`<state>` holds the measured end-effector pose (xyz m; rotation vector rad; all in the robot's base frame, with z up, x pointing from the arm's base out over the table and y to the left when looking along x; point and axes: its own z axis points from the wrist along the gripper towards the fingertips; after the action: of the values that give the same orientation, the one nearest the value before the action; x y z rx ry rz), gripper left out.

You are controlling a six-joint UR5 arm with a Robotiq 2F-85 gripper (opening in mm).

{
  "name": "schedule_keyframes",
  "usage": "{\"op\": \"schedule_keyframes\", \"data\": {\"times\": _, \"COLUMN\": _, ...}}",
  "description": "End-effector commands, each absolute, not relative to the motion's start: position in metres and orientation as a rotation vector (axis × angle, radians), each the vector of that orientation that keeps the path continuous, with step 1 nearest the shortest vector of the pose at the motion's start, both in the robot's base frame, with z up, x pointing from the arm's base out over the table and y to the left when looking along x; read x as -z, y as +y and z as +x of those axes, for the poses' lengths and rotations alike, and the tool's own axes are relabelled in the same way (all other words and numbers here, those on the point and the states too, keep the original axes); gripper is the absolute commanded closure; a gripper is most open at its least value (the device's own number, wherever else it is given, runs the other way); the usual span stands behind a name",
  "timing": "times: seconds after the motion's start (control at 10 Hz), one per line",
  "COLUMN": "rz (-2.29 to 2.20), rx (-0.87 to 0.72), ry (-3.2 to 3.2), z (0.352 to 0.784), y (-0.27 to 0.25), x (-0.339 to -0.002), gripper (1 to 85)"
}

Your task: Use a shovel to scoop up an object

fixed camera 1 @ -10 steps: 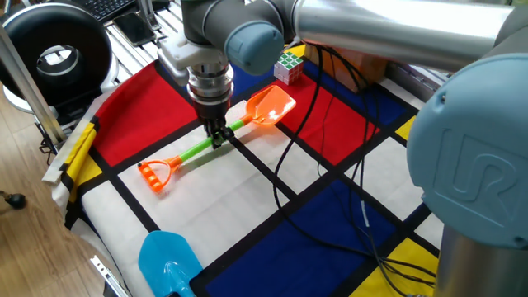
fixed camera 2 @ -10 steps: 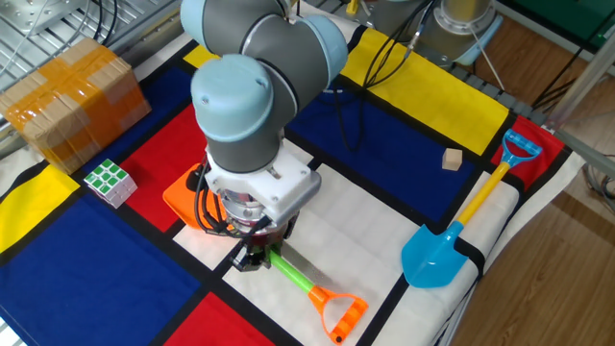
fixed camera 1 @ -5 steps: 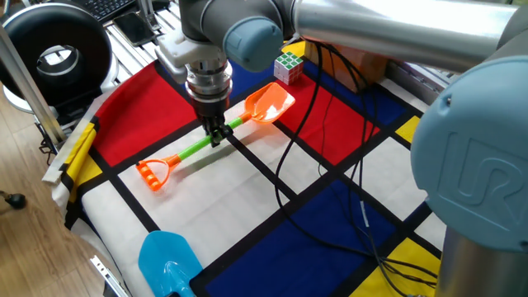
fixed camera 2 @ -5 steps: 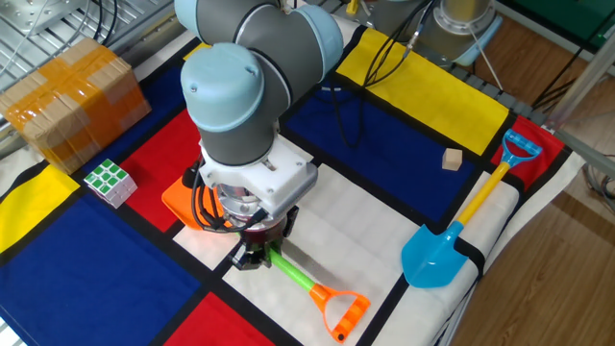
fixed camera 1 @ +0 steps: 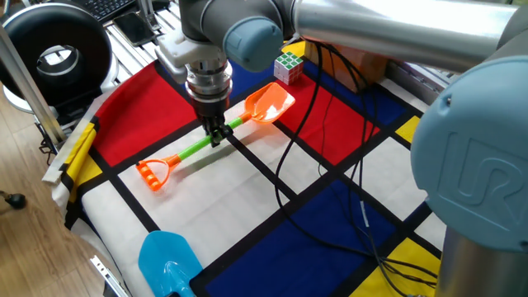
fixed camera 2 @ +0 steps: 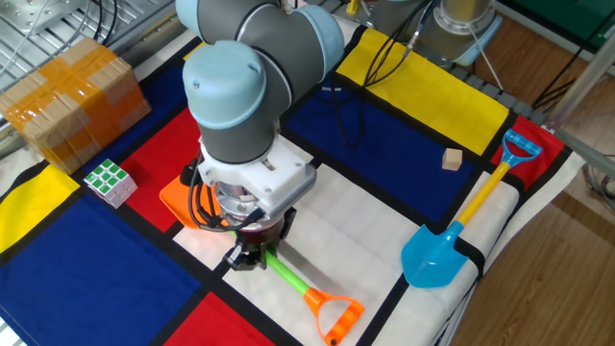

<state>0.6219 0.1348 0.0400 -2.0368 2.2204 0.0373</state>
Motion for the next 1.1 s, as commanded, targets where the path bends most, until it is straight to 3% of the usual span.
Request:
{"op": "schedule_keyframes", "data": {"times": 0.0, "rz": -1.978, "rx": -0.020, "ry": 2.250, "z": 0.628, "y": 0.134, "x": -0.042, "gripper": 84.7}}
{"op": "schedule_keyframes", "data": {"times": 1.0, "rz": -2.045, "rx": -0.022, "ry": 2.244, "z": 0.620, "y": 0.127, "x": -0.041, "gripper": 84.7}}
